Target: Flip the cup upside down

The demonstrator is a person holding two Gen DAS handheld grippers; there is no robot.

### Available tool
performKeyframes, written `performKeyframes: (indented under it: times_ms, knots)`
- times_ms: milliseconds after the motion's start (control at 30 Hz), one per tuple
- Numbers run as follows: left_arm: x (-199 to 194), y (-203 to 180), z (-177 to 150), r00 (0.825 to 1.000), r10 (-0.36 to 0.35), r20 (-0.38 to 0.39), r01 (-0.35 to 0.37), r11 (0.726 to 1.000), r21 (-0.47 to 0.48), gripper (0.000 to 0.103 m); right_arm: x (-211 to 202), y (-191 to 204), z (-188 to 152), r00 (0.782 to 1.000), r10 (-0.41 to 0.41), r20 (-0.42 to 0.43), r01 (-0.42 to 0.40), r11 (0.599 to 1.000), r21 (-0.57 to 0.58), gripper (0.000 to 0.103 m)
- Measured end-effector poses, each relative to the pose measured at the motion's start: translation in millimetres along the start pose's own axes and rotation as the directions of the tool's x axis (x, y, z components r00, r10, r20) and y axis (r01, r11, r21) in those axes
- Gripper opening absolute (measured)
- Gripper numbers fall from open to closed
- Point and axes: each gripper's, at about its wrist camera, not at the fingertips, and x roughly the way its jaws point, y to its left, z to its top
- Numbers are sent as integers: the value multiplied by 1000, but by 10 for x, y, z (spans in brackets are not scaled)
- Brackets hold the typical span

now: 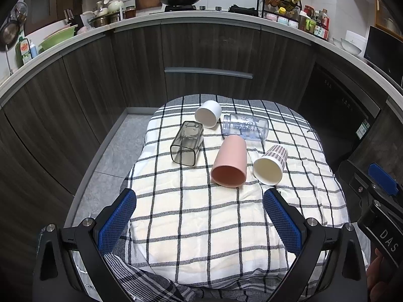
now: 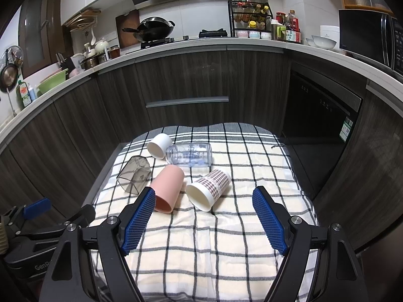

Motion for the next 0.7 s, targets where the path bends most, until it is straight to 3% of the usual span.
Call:
performKeyframes:
  times_ms: [700]
  knots:
    - [31, -55, -11, 1000, -1, -10, 1, 1000, 10, 103, 27, -1, -18, 1000, -2, -6, 2, 1000, 3, 79]
